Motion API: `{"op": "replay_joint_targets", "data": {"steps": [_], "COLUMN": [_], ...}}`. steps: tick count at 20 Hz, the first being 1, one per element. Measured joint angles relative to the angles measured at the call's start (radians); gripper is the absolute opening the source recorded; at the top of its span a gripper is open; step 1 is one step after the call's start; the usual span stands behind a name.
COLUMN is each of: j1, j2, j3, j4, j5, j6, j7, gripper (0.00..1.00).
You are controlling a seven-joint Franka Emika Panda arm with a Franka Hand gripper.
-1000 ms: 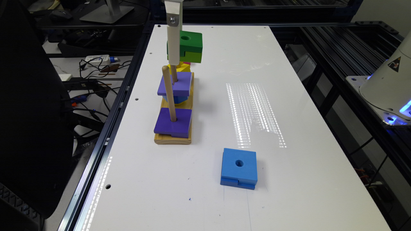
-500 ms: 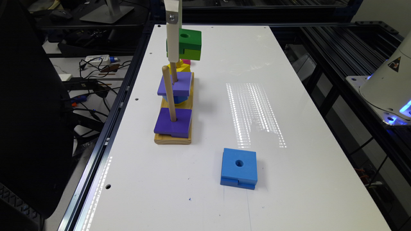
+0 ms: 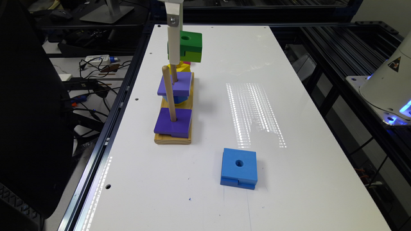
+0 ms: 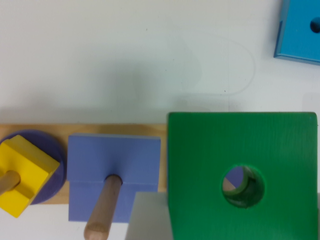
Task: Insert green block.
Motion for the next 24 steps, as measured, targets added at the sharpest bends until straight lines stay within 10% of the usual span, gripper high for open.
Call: {"op": "replay_joint_targets", "data": {"steps": [24], "j1": [-0.001], "j2": [0.023], "j3": [-0.001], "j4": [-0.002], "j5": [-0.0041], "j6": [0.024], "j7": [0.000], "gripper": [0.00]}}
